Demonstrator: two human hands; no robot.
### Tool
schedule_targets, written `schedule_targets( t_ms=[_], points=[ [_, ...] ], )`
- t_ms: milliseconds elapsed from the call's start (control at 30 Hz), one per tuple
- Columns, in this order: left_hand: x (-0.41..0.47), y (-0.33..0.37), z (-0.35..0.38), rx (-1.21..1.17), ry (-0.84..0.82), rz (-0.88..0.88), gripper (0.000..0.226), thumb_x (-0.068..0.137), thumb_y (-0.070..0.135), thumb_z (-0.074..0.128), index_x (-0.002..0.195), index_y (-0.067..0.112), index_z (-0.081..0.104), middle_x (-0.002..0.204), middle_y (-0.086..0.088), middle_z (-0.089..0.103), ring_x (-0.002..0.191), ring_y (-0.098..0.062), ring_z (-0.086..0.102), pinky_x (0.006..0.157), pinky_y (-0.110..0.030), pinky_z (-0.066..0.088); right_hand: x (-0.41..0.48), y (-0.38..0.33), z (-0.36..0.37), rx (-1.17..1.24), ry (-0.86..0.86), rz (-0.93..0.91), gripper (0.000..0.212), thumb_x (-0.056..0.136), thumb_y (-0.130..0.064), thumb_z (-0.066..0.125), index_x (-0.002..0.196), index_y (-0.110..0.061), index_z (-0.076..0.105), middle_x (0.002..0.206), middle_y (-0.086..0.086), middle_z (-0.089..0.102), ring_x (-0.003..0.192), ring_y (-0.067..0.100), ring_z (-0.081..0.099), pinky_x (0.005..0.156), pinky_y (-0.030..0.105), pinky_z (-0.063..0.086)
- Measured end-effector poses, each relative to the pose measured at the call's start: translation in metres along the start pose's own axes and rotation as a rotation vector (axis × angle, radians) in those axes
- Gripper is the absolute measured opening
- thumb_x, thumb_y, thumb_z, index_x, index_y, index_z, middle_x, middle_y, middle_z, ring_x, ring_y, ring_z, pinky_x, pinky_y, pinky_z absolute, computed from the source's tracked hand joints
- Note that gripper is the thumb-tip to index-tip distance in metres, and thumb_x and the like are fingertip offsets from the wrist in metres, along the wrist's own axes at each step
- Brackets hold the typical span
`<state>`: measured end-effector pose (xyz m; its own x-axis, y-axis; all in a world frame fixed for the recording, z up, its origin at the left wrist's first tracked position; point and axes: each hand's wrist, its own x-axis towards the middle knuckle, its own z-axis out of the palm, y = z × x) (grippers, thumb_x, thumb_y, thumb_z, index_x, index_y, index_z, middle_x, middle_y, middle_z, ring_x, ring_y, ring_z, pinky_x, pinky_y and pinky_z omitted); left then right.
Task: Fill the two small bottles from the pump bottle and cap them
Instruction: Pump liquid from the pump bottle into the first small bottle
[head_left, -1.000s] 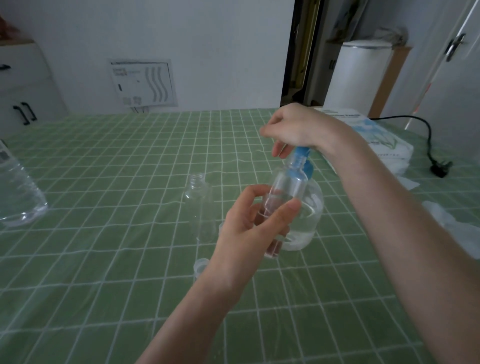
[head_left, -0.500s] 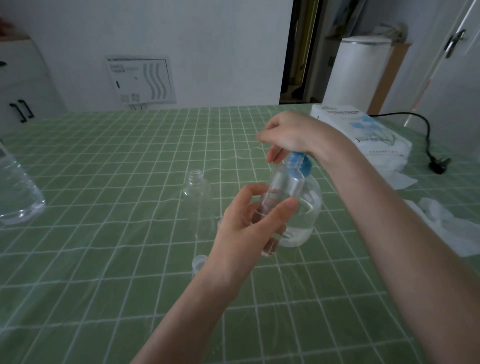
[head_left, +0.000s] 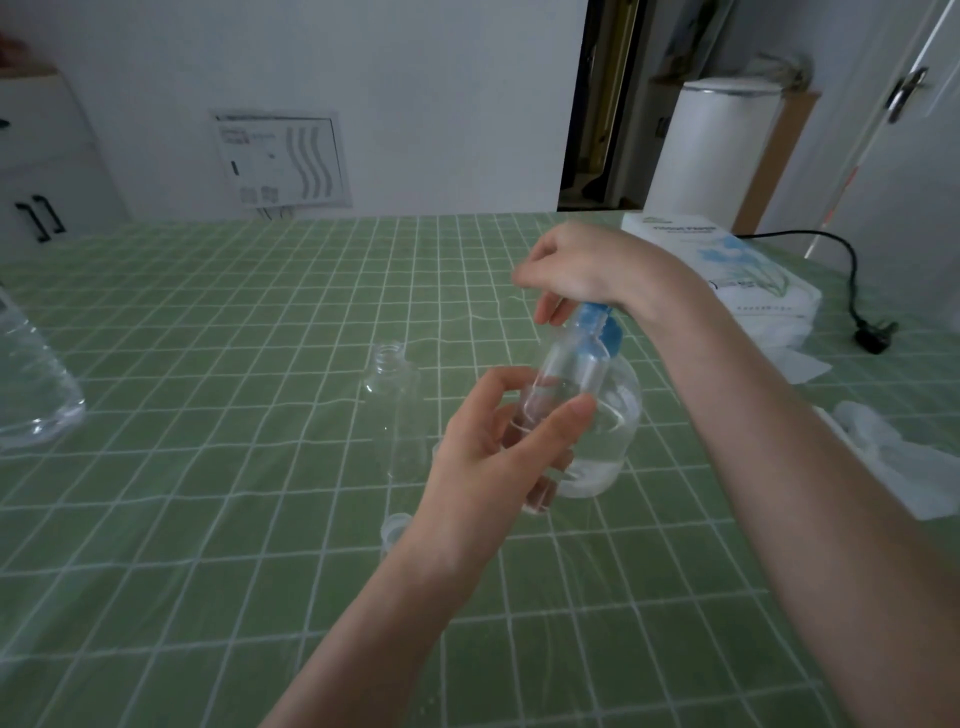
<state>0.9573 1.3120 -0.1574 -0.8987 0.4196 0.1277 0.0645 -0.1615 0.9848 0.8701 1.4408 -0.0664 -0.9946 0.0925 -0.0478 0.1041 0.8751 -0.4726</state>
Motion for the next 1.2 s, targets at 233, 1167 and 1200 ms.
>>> schedule_targets(
  t_ms=[233, 1167, 1200],
  points=[
    [-0.001, -0.001, 0.001, -0.002, 0.008, -0.011, 0.026, 0.07, 0.042, 0.066, 0.091, 0.027, 0.061, 0.082, -0.004, 0.068, 0.066, -0.009, 0.06, 0.052, -0.015, 0.045, -0.003, 0.003, 0.005, 0.049, 0.03, -0.004, 0.04, 0.094, -0.027, 0.051, 0.122, 0.001, 0.059, 0.098, 0.014, 0.073, 0.1, 0.033, 0.067, 0.096, 0.043, 0.048],
    [-0.001, 0.003, 0.002, -0.009, 0.001, 0.011, 0.031, 0.072, 0.041, 0.066, 0.096, 0.024, 0.062, 0.085, -0.013, 0.068, 0.068, -0.016, 0.058, 0.05, -0.019, 0.045, -0.003, -0.002, -0.004, 0.045, 0.048, -0.014, 0.038, 0.093, -0.026, 0.051, 0.121, 0.0, 0.058, 0.094, 0.012, 0.073, 0.096, 0.03, 0.07, 0.085, 0.036, 0.051],
    [0.0, 0.003, 0.002, -0.014, 0.002, 0.01, 0.03, 0.071, 0.041, 0.065, 0.096, 0.024, 0.062, 0.085, -0.012, 0.068, 0.068, -0.016, 0.057, 0.05, -0.019, 0.044, -0.002, -0.003, -0.004, 0.037, 0.042, -0.015, 0.036, 0.093, -0.026, 0.051, 0.119, -0.001, 0.059, 0.094, 0.012, 0.073, 0.095, 0.029, 0.07, 0.085, 0.036, 0.051]
  ],
)
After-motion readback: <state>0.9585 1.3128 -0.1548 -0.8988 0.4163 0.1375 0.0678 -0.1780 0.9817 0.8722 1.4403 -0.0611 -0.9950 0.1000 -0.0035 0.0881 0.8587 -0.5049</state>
